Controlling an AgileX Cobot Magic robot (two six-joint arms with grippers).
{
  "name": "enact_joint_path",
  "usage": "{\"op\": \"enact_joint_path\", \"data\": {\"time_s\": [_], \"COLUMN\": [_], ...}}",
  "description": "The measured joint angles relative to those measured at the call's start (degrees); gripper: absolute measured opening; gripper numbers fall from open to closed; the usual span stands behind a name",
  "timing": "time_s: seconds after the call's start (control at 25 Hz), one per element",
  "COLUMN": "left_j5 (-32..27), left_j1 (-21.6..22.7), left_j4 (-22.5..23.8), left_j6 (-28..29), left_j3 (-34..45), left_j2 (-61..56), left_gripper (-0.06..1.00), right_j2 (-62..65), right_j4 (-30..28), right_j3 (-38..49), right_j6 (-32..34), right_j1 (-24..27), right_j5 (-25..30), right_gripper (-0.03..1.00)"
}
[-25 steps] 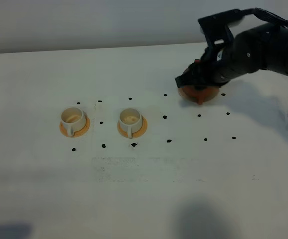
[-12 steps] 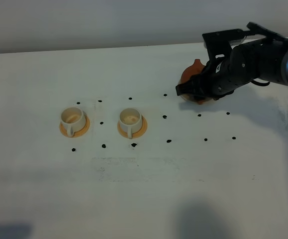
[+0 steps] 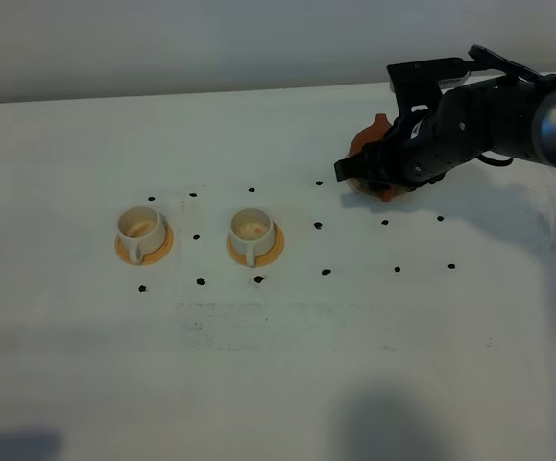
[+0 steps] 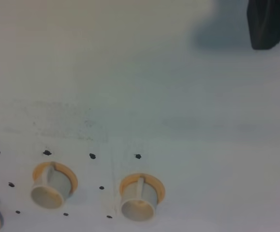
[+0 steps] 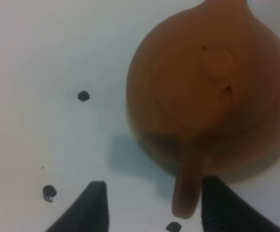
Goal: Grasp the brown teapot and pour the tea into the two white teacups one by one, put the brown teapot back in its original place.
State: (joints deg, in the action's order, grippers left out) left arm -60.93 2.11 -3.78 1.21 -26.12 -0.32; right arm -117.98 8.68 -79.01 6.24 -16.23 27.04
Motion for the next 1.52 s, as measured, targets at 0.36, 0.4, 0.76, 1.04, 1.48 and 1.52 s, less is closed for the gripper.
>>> {"op": "enact_joint_path", "data": {"time_s": [0.36, 0.4, 0.76, 1.04, 1.48, 1.52], "left_j5": [0.0, 0.0, 0.0, 0.0, 0.0, 0.0], "left_j1": [0.0, 0.0, 0.0, 0.0, 0.0, 0.0], "left_j4": [0.0, 0.0, 0.0, 0.0, 0.07, 0.07], "left_j6": [0.0, 0.0, 0.0, 0.0, -0.06, -0.06], "left_j3": [0.0, 0.0, 0.0, 0.0, 0.0, 0.0], "left_j2": [0.0, 0.0, 0.0, 0.0, 0.0, 0.0], "left_gripper": [0.33, 0.33, 0.33, 0.33, 0.33, 0.33], "right_j2": [-2.77, -2.77, -2.77, -2.77, -2.77, -2.77], "right_j4": [-0.88, -1.22, -4.58, -4.64, -5.0, -5.02], "right_j3": [-5.03, -5.23, -6.79, -6.97, -7.41, -7.41], "right_j6": [1.46, 1.78, 4.63, 4.75, 4.81, 4.81], "right_j1": [1.09, 1.3, 2.32, 2.32, 2.32, 2.32], "right_j5": [7.43, 7.59, 9.99, 9.98, 9.53, 9.53], "right_gripper": [0.43, 0.43, 0.43, 0.42, 0.42, 0.42]}}
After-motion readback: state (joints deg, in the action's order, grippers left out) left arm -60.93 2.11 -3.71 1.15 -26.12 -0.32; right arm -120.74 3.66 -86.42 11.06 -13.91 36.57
